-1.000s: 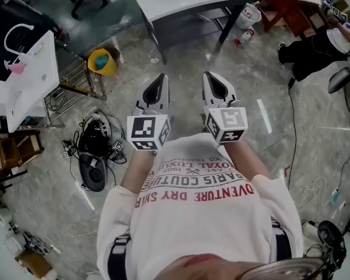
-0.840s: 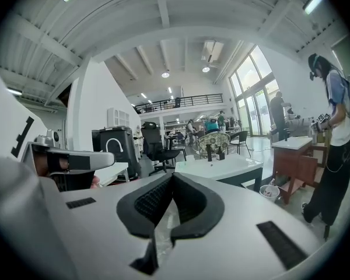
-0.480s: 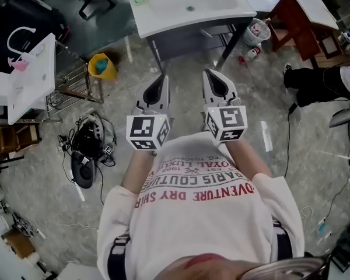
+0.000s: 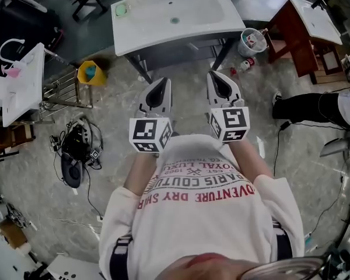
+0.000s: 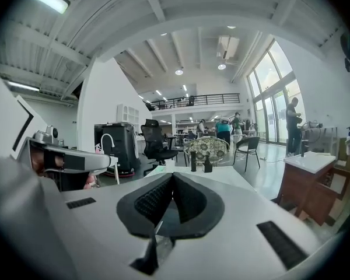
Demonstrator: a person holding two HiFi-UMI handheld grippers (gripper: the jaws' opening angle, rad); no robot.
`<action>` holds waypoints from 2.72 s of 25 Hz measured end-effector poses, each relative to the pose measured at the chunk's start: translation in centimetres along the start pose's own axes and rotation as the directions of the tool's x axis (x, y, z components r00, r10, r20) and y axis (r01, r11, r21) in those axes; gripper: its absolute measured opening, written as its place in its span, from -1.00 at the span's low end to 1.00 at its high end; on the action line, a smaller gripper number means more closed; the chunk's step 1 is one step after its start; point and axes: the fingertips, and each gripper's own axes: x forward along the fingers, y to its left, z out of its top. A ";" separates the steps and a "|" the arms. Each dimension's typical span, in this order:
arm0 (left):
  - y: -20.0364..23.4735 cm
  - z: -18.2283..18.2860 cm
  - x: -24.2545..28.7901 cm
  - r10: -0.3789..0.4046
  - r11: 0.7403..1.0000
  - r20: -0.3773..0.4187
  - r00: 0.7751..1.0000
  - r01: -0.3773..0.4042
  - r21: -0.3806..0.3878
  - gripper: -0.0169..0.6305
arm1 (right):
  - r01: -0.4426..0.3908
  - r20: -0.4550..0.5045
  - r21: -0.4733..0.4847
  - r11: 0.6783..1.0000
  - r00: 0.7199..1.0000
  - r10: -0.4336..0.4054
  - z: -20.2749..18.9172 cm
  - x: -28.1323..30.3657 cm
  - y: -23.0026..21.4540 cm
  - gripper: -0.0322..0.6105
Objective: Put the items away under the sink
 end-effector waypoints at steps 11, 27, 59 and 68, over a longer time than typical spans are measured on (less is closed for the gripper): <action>0.5 -0.8 9.5 0.011 1.000 -0.062 0.998 -0.012 -0.023 -0.88 | -0.015 -0.058 0.049 0.999 0.998 0.017 -1.8 5.7 -6.9 -0.82; 7.8 4.0 29.8 -0.041 0.999 -0.064 0.997 0.039 -0.038 -0.88 | 0.012 -0.085 0.057 0.998 0.996 -0.007 1.4 23.8 -17.5 -0.82; 20.2 1.6 45.6 0.216 0.970 -0.125 0.968 -0.228 -0.086 -0.88 | -0.196 -0.215 0.110 0.974 0.952 0.216 -2.0 48.8 -24.6 -0.82; 22.1 -1.3 47.8 0.253 0.954 -0.169 0.953 -0.275 -0.122 -0.88 | -0.182 -0.240 0.099 0.978 0.950 0.201 -6.4 55.8 -25.9 0.12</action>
